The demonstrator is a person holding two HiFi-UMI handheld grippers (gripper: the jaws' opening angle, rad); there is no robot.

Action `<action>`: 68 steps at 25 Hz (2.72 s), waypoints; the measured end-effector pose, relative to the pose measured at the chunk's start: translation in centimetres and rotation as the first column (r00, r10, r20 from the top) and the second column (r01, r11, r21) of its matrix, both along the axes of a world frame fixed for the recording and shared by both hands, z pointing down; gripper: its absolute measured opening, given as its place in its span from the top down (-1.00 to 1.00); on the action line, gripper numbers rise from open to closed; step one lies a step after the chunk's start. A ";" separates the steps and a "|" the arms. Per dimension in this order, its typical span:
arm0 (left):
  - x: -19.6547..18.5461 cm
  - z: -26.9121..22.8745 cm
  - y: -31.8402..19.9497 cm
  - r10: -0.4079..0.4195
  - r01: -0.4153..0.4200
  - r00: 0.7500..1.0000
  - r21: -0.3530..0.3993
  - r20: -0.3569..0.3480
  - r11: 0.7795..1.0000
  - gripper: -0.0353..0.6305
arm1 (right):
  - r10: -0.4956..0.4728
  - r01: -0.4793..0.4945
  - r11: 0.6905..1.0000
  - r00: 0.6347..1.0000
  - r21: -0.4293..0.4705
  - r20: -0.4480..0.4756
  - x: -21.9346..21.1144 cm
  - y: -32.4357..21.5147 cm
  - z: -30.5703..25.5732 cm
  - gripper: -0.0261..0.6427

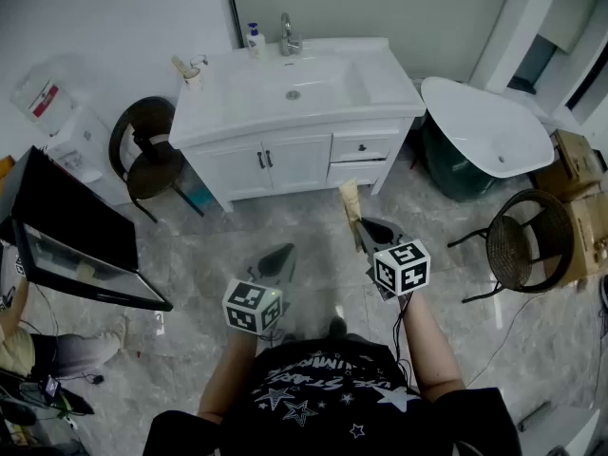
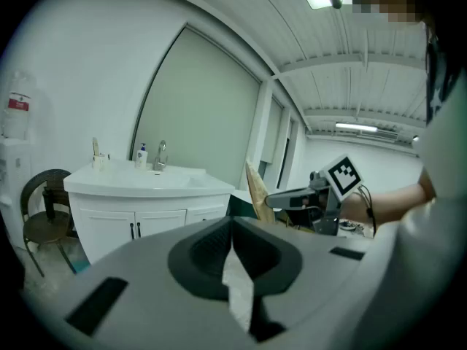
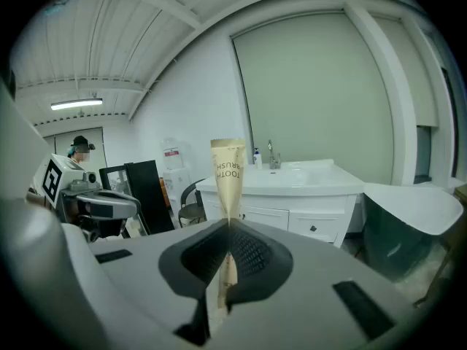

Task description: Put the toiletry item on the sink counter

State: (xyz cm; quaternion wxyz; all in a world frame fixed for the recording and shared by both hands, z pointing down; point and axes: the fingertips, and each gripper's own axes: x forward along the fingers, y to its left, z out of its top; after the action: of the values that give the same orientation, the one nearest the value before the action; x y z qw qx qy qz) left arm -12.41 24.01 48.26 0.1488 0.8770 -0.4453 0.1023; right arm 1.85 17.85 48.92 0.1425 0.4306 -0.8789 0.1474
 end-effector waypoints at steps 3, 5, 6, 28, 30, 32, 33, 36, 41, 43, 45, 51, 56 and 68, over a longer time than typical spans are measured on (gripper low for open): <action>0.9 -0.1 -0.1 -0.006 0.006 1.000 -0.011 -0.027 1.000 0.83 | -0.009 0.009 1.000 1.000 -0.001 -0.002 0.7 -0.6 0.0 0.88; 1.3 -0.3 -0.3 -0.013 0.012 0.999 -0.014 -0.038 1.000 0.83 | -0.017 0.017 1.000 1.000 0.003 -0.004 1.1 -1.0 -0.1 0.88; 1.5 -0.3 -0.4 -0.016 0.015 0.999 -0.014 -0.036 1.000 0.83 | -0.022 0.022 1.000 1.000 0.006 -0.004 1.2 -1.2 -0.2 0.88; 4.8 0.7 -1.9 -0.051 0.052 0.998 -0.037 0.024 0.998 0.83 | -0.018 0.018 1.000 0.998 0.000 0.061 5.6 -2.6 0.8 0.88; 5.2 1.1 -2.0 -0.063 0.064 0.998 -0.043 0.020 0.997 0.83 | -0.021 0.021 1.000 0.998 -0.001 0.061 6.5 -2.9 1.3 0.88; 5.5 1.5 -2.0 -0.075 0.075 0.997 -0.051 0.014 0.996 0.83 | -0.020 0.020 1.000 0.998 -0.008 0.062 7.3 -3.1 1.7 0.88; 5.7 1.5 -1.9 -0.078 0.078 0.997 -0.055 0.014 0.995 0.83 | -0.017 0.018 1.000 0.998 -0.014 0.066 7.6 -3.2 1.8 0.88; 5.9 1.7 -1.8 -0.078 0.079 0.997 -0.065 0.019 0.995 0.83 | -0.015 0.018 1.000 0.997 -0.026 0.079 8.0 -3.4 2.0 0.87; 5.9 1.9 -2.3 -0.089 0.090 0.996 -0.070 0.016 0.993 0.83 | -0.027 0.030 0.999 0.996 -0.038 0.080 7.8 -3.7 2.6 0.87; 5.8 1.9 -2.7 -0.085 0.086 0.996 -0.070 0.016 0.994 0.83 | -0.024 0.028 0.998 0.996 -0.048 0.080 7.7 -3.9 3.0 0.87; 5.8 2.1 -3.5 -0.080 0.081 0.997 -0.072 0.016 0.994 0.83 | -0.021 0.025 0.998 0.997 -0.055 0.074 7.8 -4.2 3.3 0.87; 6.1 2.5 -6.9 -0.064 0.064 0.998 -0.072 0.001 0.995 0.83 | 0.008 -0.004 0.997 0.998 -0.073 0.059 8.9 -6.6 4.1 0.87; 5.9 2.8 -10.6 -0.055 0.054 0.998 -0.072 -0.009 0.996 0.83 | 0.021 -0.017 0.997 0.998 -0.078 0.052 8.8 -10.0 4.4 0.87; 3.0 3.4 -22.5 -0.024 0.018 0.999 -0.109 -0.047 0.994 0.83 | 0.064 -0.064 0.990 0.998 -0.129 -0.005 6.9 -20.2 5.1 0.87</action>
State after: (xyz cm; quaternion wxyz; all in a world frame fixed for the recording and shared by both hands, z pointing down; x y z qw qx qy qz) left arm -9.44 1.53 51.61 0.2081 0.8650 -0.4445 0.1039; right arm 8.76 -2.38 54.00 0.1657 0.4487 -0.8532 0.2081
